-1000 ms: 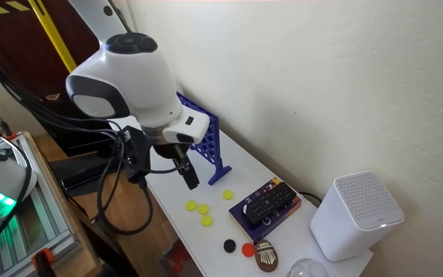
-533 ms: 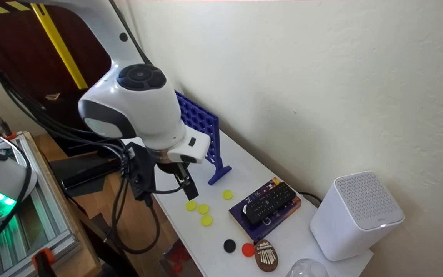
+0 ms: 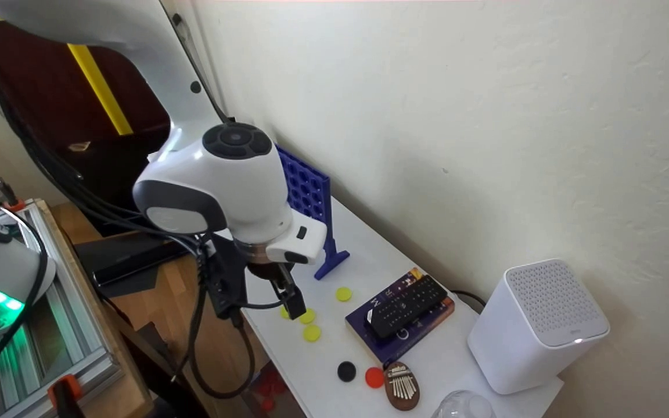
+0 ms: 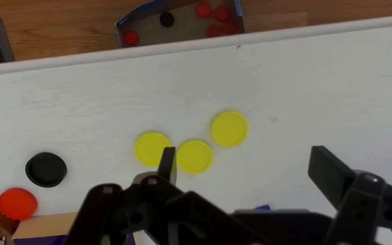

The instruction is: Put one yellow chip inside the blue gameboard.

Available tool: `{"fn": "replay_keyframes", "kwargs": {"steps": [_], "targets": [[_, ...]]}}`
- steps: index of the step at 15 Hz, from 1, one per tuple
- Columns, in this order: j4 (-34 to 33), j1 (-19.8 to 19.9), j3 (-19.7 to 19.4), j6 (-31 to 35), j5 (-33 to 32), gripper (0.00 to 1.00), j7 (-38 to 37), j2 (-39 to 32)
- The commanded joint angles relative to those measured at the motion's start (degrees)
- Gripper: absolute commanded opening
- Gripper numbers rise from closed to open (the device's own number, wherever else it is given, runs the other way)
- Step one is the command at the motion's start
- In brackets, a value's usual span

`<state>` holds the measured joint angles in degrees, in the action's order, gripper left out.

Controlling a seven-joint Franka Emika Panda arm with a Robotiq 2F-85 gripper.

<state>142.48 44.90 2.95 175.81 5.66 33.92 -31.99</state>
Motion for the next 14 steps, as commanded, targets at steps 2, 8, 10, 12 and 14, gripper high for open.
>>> {"fn": "replay_keyframes", "kwargs": {"steps": [2,8,10,12,14], "targets": [[-3.7,-6.1,-4.5,0.1,-6.4,1.00,-6.9,-4.6],[-6.4,-12.8,-8.2,-1.1,-9.8,1.00,-10.5,-8.2],[-7.1,-13.9,-8.6,-1.2,-10.3,1.00,-10.5,-9.1],[-7.4,-14.8,-8.9,-1.3,-10.7,1.00,-10.6,-9.7],[-7.5,-15.4,-8.8,-1.5,-10.9,1.00,-10.6,-10.0]]}}
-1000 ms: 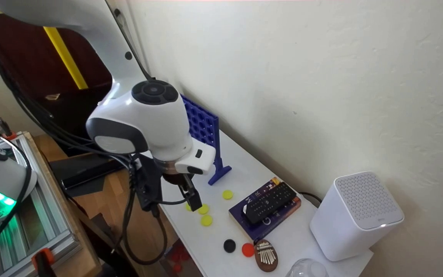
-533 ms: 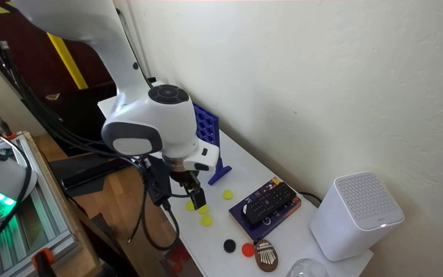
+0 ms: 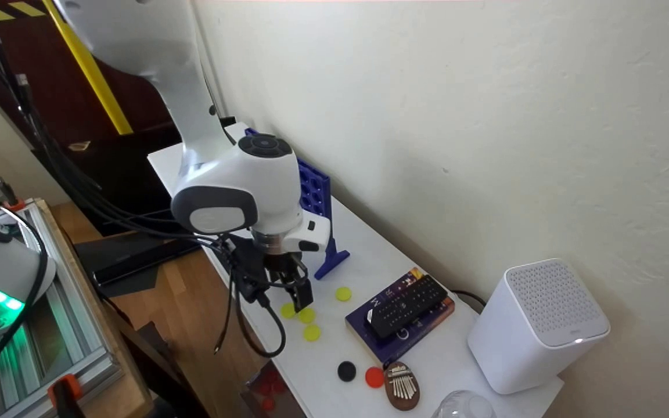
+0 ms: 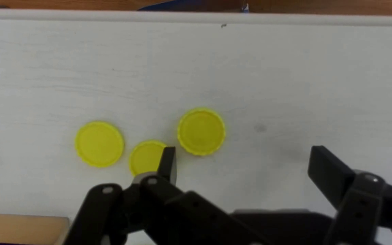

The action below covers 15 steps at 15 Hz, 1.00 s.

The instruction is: Put one yellow chip inside the blue gameboard.

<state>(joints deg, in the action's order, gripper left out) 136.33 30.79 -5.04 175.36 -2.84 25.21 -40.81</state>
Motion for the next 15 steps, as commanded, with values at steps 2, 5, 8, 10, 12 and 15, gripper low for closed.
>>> {"fn": "replay_keyframes", "kwargs": {"steps": [2,5,8,10,12,15], "targets": [[-1.4,-2.1,-0.9,-0.9,-2.6,1.00,-2.0,-1.6],[-1.7,-3.3,-1.7,-0.2,-2.9,1.00,-2.4,-2.2],[-1.9,-4.1,-2.9,0.0,-3.1,1.00,-2.4,-2.5],[-2.1,-4.3,-3.6,0.3,-3.1,1.00,-2.4,-2.6],[-2.3,-4.6,-4.0,0.3,-3.2,1.00,-2.5,-2.7],[-2.9,-5.0,-4.4,0.1,-3.8,1.00,-2.4,-3.4]]}}
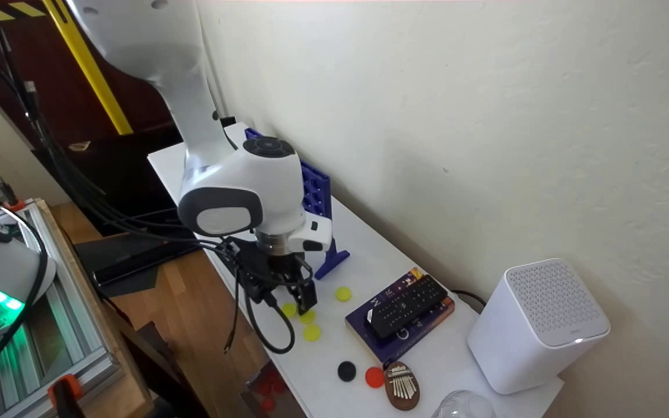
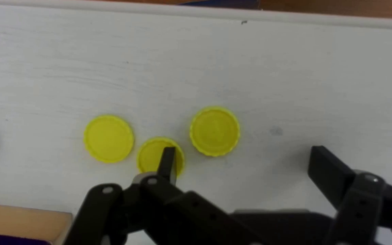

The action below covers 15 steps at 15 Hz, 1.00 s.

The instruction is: Put one yellow chip inside the blue gameboard.

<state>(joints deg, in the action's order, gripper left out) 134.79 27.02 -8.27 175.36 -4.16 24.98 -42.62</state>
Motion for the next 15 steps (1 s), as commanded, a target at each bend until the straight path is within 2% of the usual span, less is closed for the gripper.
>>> {"fn": "replay_keyframes", "kwargs": {"steps": [1,6,12,15], "targets": [[-1.7,-1.2,-1.1,0.0,-2.7,1.00,-2.1,-1.9],[-1.4,-0.6,-0.3,-0.6,-3.2,1.00,-1.6,-1.7],[-3.6,-0.8,-1.2,-2.0,-2.8,1.00,-2.6,-3.1],[-2.0,1.7,1.1,-1.7,-2.8,1.00,-1.3,-0.9]]}}
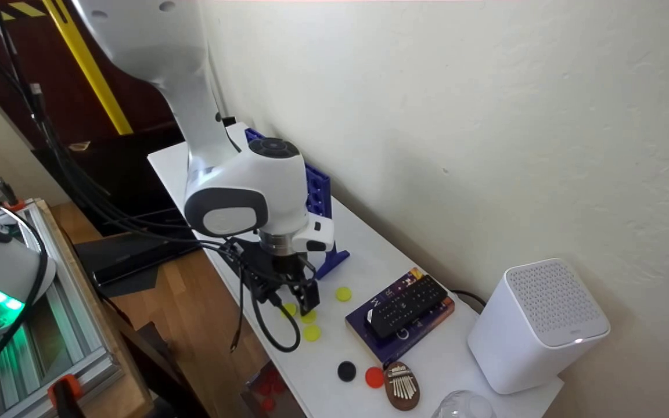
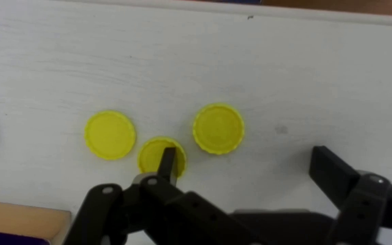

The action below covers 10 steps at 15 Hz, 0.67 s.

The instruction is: Put one yellow chip inside the blue gameboard.

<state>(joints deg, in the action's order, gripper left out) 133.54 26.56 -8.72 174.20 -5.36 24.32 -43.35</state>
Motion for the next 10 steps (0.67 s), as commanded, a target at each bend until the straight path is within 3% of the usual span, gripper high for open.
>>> {"fn": "replay_keyframes", "kwargs": {"steps": [1,5,10], "targets": [[0.1,3.1,2.3,-0.1,-1.6,1.00,-0.3,0.8],[1.9,5.7,4.3,0.6,-1.6,1.00,0.5,2.9],[2.5,5.5,3.8,-1.1,-2.0,1.00,0.5,3.9]]}}
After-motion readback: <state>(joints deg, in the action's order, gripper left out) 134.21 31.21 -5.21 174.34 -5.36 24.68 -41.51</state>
